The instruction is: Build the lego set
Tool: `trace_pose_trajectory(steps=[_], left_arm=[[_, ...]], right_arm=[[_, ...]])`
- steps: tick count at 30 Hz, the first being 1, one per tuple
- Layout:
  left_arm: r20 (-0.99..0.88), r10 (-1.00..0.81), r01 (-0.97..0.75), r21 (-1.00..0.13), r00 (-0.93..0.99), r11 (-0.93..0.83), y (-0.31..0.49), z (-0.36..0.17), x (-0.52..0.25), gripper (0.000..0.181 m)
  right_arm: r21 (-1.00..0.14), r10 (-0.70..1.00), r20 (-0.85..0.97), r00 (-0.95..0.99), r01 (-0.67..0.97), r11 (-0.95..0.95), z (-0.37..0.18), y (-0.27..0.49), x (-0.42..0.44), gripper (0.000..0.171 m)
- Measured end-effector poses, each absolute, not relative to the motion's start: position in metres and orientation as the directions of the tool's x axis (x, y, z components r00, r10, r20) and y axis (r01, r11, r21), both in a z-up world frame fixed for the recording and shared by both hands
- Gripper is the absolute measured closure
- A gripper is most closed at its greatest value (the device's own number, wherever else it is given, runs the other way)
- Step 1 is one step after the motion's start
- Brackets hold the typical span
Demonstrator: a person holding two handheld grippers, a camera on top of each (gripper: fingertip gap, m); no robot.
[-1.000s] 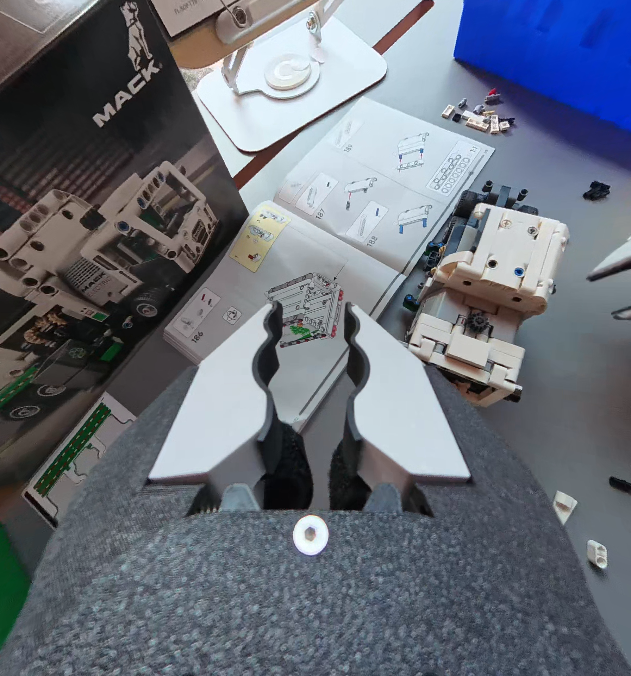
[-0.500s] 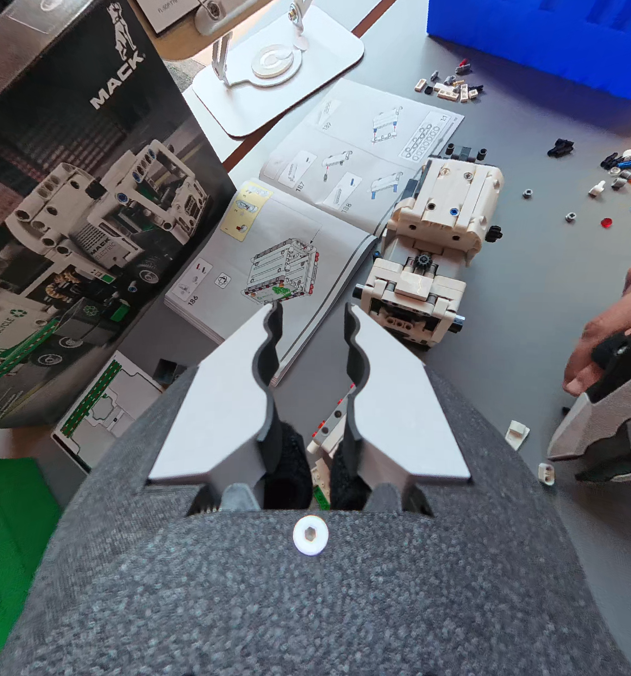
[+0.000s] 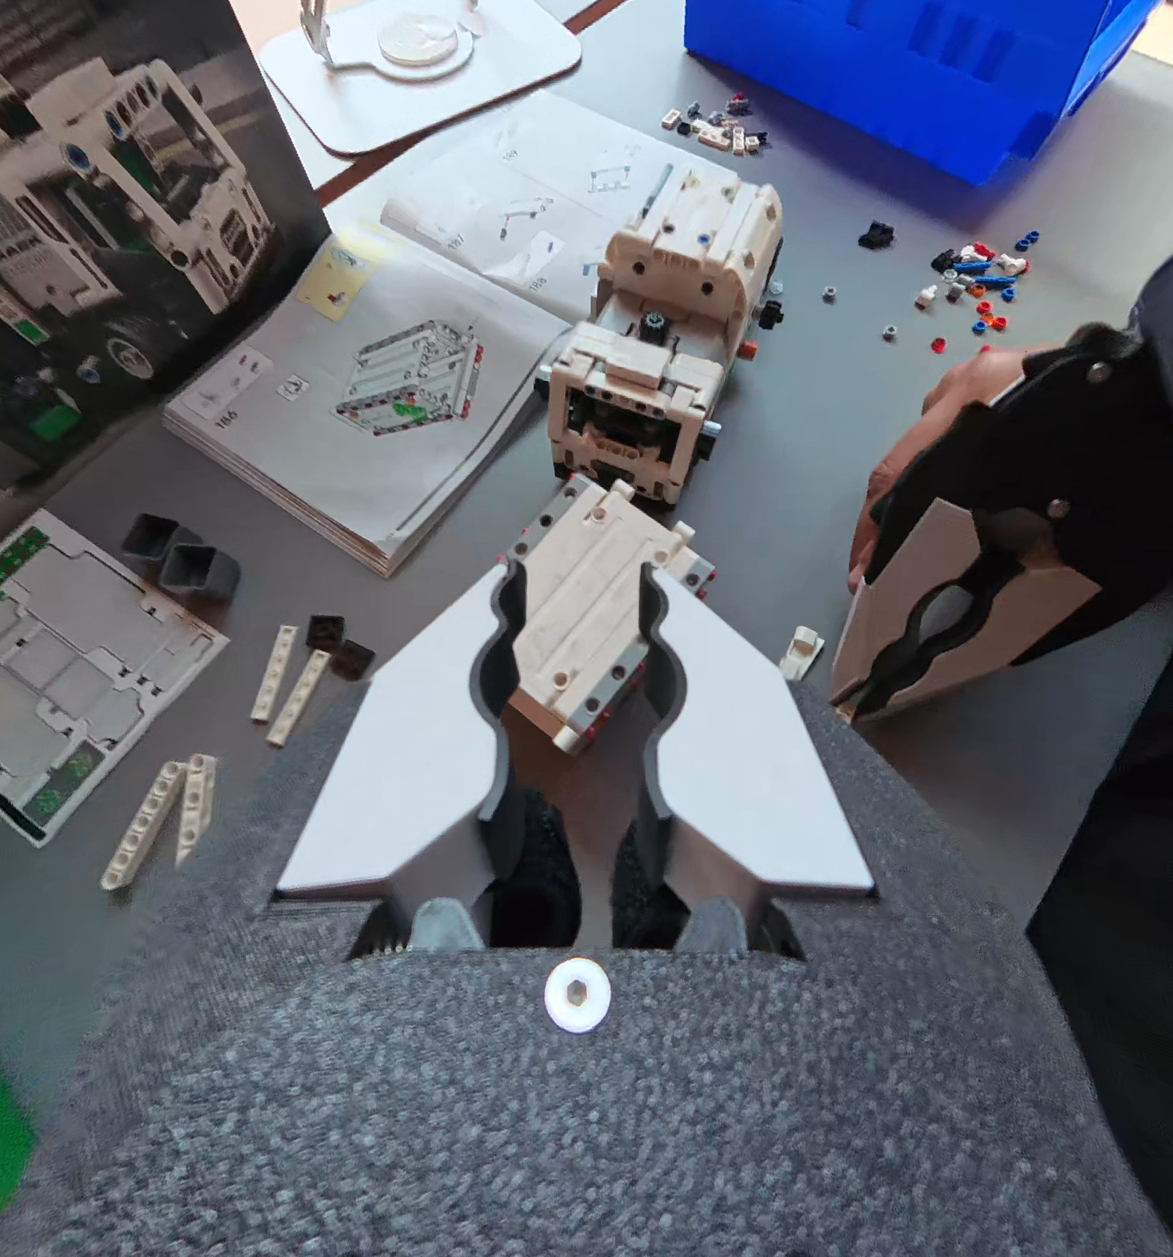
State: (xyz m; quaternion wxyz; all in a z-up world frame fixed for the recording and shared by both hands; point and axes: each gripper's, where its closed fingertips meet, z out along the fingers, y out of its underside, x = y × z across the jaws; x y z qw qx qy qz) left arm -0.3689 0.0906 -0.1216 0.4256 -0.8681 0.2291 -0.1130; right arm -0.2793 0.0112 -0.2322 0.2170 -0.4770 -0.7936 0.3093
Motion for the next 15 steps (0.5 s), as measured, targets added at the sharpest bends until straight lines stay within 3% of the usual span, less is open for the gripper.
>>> trace_pose_trajectory(steps=[1,5,9,15], left_arm=[[0.013,-0.493,-0.293,-0.791,0.870,-0.537,0.085,-0.126,-0.369,0.150],[0.054,-0.502,-0.260,-0.806,0.863,-0.532,0.068,-0.138,-0.364,0.151],[0.192,-0.518,-0.120,-0.852,0.834,-0.510,0.065,-0.131,-0.342,0.152],[0.522,-0.489,0.236,-0.814,0.699,-0.530,0.080,-0.112,-0.297,0.153]], right_arm=[[-0.710,0.900,0.022,-0.436,0.627,0.321,-0.229,0.013,-0.280,0.166],[-0.819,0.940,-0.056,-0.337,0.554,0.150,-0.199,0.028,-0.287,0.166],[-0.933,0.986,-0.119,-0.114,0.354,-0.071,-0.157,0.071,-0.295,0.165],[-0.966,0.987,0.153,0.058,0.220,0.136,-0.128,0.091,-0.291,0.165]])
